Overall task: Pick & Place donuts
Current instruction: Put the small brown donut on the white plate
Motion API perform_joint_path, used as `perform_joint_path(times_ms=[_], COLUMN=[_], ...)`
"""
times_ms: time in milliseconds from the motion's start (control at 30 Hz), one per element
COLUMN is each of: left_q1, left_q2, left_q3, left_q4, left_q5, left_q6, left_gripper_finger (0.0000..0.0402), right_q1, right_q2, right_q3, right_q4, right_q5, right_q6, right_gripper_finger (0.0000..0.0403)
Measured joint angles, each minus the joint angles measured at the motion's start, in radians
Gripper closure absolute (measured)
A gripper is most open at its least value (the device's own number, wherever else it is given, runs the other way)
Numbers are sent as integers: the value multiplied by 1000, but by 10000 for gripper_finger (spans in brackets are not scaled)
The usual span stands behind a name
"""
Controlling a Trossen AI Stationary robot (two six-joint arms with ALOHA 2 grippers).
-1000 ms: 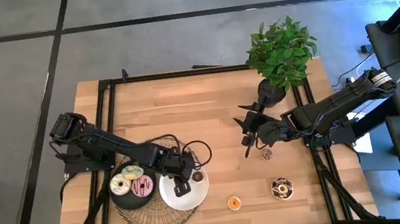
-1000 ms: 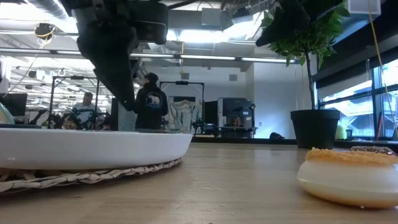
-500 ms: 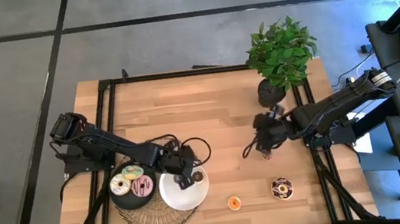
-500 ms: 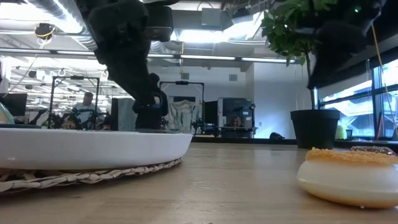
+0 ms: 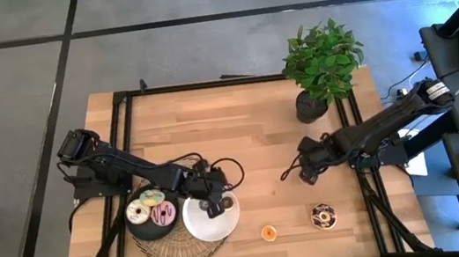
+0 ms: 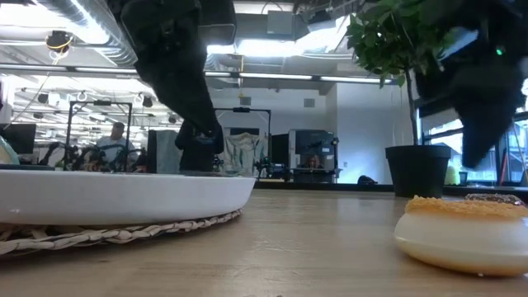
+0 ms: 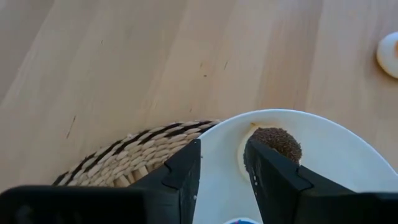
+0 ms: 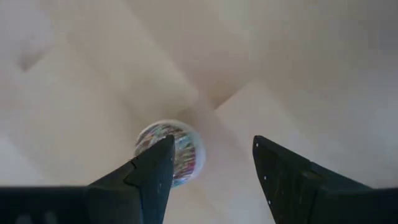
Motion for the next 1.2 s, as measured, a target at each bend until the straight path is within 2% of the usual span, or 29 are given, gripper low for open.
perform_joint_path(times_ms=[100,200,367,500,733,800,933,1100,1200], left_q1=[0,0,0,0,0,0,12,50,75], left_q2=[0,0,0,0,0,0,1,1,1], left_q3=[0,0,0,0,0,0,0,0,0], left_q4=[2,2,2,2,2,4,80,280,365], left_q5=[0,0,0,0,-3,-25,-126,-241,-269], left_q6=[21,21,21,21,-21,-17,-14,-26,21], left_gripper_finger=[274,276,278,275,278,279,283,287,290], right_q1=[0,0,0,0,0,1,-9,-31,-53], right_q2=[0,0,0,0,0,0,0,0,0], right_q3=[-73,-121,-154,-157,-157,-150,-107,-57,-35], right_q4=[123,200,227,229,234,234,302,530,633], right_q5=[-76,-98,-119,-119,-116,-84,76,233,303], right_q6=[-1,0,0,-2,-10,-30,-115,-380,-523], right_gripper_finger=[185,185,209,261,381,392,390,397,397])
